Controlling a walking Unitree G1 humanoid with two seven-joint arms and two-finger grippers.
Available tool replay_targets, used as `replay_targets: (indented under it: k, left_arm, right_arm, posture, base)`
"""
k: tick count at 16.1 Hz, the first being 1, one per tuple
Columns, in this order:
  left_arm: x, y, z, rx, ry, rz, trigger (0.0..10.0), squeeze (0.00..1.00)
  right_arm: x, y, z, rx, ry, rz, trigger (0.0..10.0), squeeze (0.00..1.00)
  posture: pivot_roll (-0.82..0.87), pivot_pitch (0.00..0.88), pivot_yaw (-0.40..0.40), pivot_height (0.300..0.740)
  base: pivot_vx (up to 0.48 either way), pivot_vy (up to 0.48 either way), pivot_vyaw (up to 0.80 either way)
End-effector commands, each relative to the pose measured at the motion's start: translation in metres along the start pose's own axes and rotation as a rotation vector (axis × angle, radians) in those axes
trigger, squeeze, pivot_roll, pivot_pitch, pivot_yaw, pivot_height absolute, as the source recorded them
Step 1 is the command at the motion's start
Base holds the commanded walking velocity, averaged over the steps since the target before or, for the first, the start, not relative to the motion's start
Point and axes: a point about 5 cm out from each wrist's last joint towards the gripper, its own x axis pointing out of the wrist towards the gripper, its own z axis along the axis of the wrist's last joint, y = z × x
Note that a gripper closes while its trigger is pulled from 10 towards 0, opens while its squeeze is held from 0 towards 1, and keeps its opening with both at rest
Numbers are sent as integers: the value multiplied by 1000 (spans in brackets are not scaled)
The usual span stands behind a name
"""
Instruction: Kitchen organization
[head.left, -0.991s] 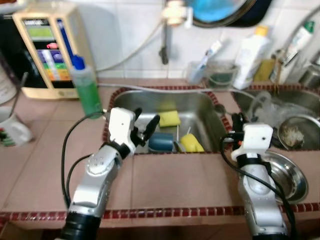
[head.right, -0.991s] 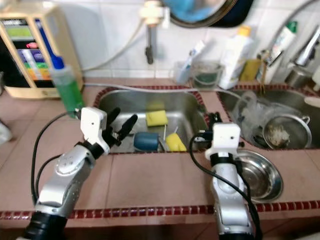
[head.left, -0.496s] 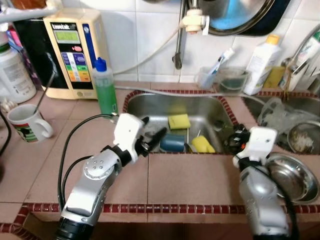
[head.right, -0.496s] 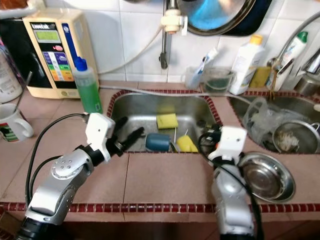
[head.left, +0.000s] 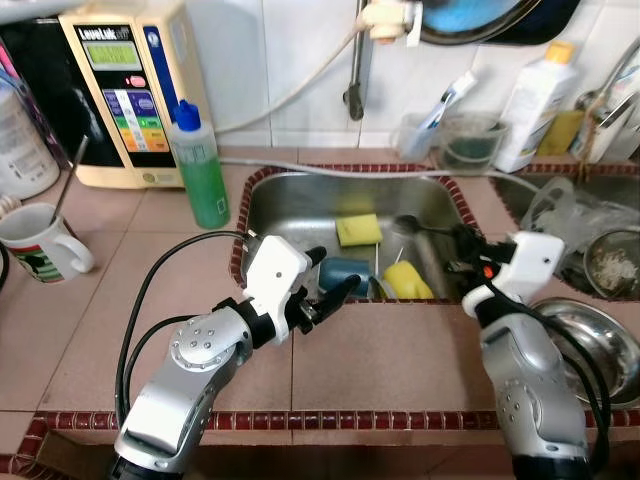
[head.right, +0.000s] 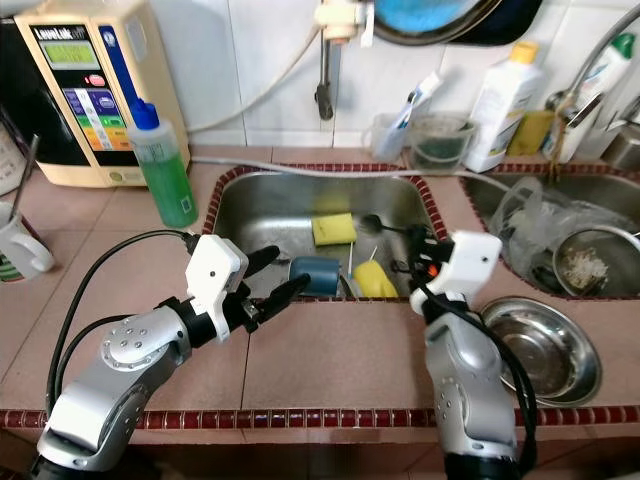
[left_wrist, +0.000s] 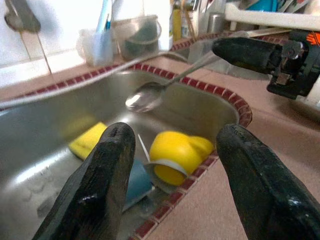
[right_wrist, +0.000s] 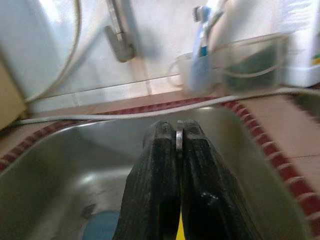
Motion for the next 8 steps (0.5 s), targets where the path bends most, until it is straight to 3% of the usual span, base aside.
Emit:
replay_targets:
  k: [1, 8]
  left_arm:
    - [1, -4, 4, 0, 4, -5, 10000, 0]
    - [4, -6, 16, 3, 13, 0, 10000, 0]
  right_arm:
    - [3, 7, 5, 43, -7, 41, 10000, 0]
    - [5, 18, -15, 346, 132, 122, 10000, 0]
  posture:
    - [-117, 138, 9, 740]
    - [-101, 164, 17, 740]
  base:
    - [0, 0, 0]
    - [0, 0, 0]
